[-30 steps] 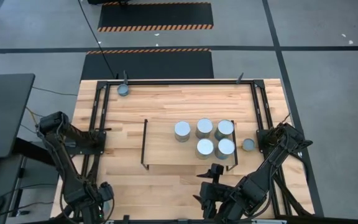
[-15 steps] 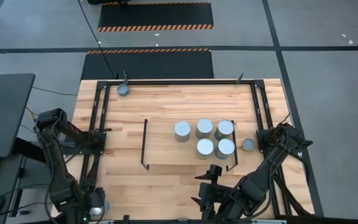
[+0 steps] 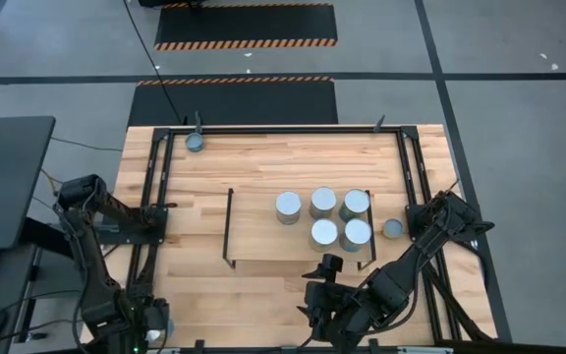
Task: Pick and place cans onto a shelf
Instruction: Put the canned tomatoes on the shelf aligned with the other canned tomatoes
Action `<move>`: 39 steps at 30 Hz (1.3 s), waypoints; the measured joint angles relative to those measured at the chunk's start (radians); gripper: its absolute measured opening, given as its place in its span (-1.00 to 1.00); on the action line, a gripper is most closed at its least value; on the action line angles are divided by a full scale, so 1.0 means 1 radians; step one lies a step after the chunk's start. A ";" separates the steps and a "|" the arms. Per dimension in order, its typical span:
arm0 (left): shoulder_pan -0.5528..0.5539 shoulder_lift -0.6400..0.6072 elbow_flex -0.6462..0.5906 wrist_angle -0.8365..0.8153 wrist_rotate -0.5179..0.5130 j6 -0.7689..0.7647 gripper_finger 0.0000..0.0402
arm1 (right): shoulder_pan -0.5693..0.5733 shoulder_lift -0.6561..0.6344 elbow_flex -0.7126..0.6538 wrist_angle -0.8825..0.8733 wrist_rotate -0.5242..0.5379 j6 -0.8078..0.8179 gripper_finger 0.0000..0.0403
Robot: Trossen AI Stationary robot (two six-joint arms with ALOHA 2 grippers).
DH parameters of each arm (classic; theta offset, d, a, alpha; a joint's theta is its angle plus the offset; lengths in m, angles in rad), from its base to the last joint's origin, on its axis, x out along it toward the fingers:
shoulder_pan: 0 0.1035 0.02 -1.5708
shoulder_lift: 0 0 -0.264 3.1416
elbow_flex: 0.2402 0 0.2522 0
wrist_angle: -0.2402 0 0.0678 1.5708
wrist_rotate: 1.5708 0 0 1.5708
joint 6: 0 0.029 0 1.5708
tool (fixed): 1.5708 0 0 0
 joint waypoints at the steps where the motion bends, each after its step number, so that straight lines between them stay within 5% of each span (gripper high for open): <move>1: 0.000 0.000 0.000 0.001 -0.001 -0.007 0.76 | -0.004 0.000 0.000 0.001 0.000 -0.001 0.70; 9: 0.005 0.070 0.007 0.035 0.056 0.017 0.76 | -0.004 0.000 0.000 0.004 -0.002 -0.001 0.70; 23: 0.032 0.080 -0.001 -0.011 -0.039 0.056 0.76 | -0.002 0.000 0.000 0.021 -0.002 -0.001 0.70; 33: 0.070 0.024 0.000 0.009 -0.071 -0.210 0.76 | -0.002 0.000 0.000 0.020 -0.024 -0.007 0.70; 39: 0.103 0.025 0.000 0.084 -0.074 0.023 0.76 | 0.014 0.000 0.000 0.020 -0.027 -0.035 0.70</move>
